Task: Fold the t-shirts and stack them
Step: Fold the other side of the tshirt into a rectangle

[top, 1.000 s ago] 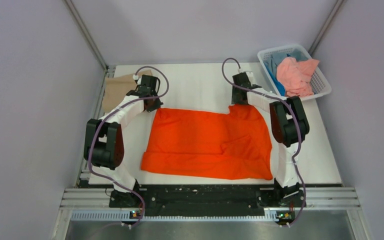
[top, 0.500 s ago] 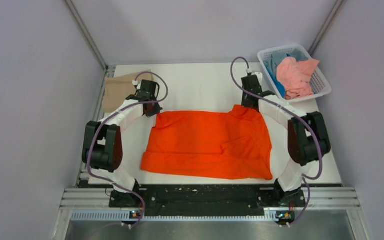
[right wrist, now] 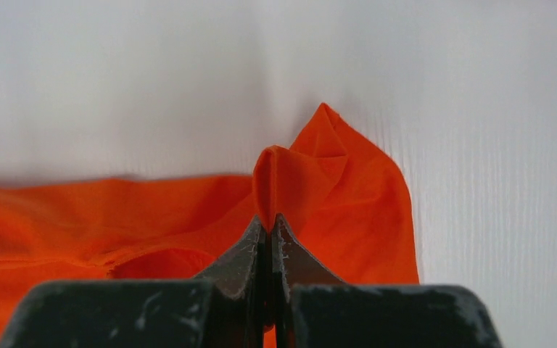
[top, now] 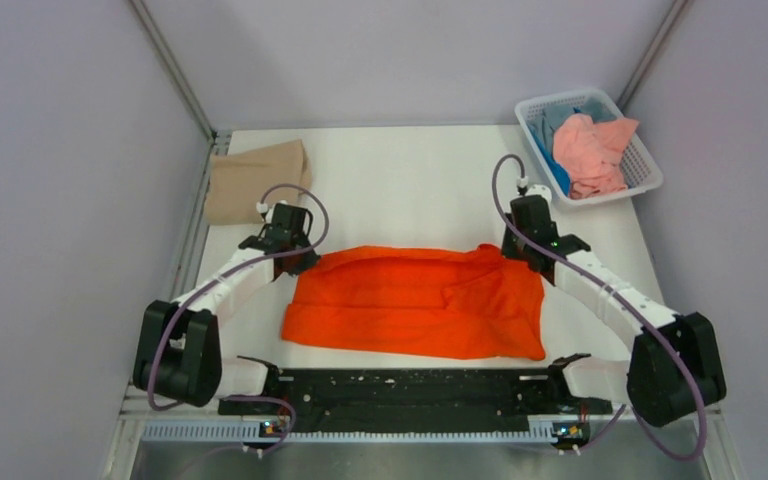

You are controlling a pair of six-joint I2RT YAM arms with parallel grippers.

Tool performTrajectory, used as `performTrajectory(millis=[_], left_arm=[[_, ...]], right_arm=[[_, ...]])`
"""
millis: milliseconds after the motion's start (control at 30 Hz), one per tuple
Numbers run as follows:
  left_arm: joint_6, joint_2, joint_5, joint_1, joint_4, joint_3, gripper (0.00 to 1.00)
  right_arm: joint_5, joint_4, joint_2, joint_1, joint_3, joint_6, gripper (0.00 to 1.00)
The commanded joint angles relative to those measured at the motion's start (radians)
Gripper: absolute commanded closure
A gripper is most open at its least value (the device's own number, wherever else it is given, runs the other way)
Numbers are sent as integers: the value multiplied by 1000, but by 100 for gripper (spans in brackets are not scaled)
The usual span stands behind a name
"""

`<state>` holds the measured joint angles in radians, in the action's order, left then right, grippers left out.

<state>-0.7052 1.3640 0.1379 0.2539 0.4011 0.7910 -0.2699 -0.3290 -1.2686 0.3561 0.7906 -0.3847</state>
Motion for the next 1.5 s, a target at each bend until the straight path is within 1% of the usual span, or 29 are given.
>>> performTrajectory(millis=[0, 67, 167, 333, 433, 567, 667, 733, 800, 833, 867, 900, 933, 967, 1000, 1033, 1067, 1167, 1267, 1367, 1433, 1467], left_arm=[[-28, -122, 14, 19, 6, -51, 100], [-23, -166, 47, 27, 10, -75, 100], [-15, -183, 98, 27, 29, -60, 100], [6, -178, 137, 27, 55, 28, 100], [14, -199, 154, 27, 69, 47, 100], [7, -221, 161, 26, 67, 2, 100], [-1, -214, 129, 27, 33, -56, 100], [-13, -201, 130, 28, 31, -92, 100], [-23, -190, 145, 27, 66, -96, 100], [-41, -189, 160, 27, 100, -90, 100], [-64, -196, 178, 27, 137, -89, 97], [-80, -209, 186, 27, 177, -88, 78], [-94, -228, 190, 28, 199, -89, 45], [-99, -256, 188, 28, 213, -91, 9], [-99, -286, 182, 28, 218, -94, 2], [-97, -319, 171, 28, 222, -91, 1], [-91, -351, 157, 28, 222, -86, 1], [-62, -444, 94, 31, 196, -73, 1], [-49, -499, 37, 33, 113, -81, 1], [-26, -474, -88, 36, 13, -70, 1], [-26, -426, -130, 40, -42, -69, 1], [-26, -392, -172, 42, -72, -71, 1]], right_arm=[[57, -33, 156, 30, -43, -52, 100], [84, -50, 216, 40, -70, -64, 100], [151, -62, 273, 42, -107, -72, 100], [128, -113, 311, 43, -100, -68, 100], [119, -126, 331, 43, -105, -65, 100], [182, -125, 342, 43, -135, -79, 99], [215, -126, 360, 45, -175, -100, 98], [242, -150, 375, 47, -197, -121, 95], [258, -217, 396, 59, -204, -172, 89], [266, -244, 413, 75, -206, -185, 81], [267, -283, 433, 92, -206, -208, 70], [267, -318, 453, 106, -203, -230, 61], [267, -349, 480, 119, -201, -243, 55], [267, -371, 511, 125, -199, -253, 50], [266, -391, 542, 127, -198, -253, 46], [259, -398, 582, 127, -196, -247, 42], [239, -405, 608, 126, -190, -241, 35], [232, -386, 657, 128, -167, -210, 21], [265, -284, 684, 127, -181, -201, 6], [341, -162, 656, 127, -195, -201, 5], [385, -85, 609, 127, -198, -206, 5], [407, -38, 583, 127, -204, -212, 5]])
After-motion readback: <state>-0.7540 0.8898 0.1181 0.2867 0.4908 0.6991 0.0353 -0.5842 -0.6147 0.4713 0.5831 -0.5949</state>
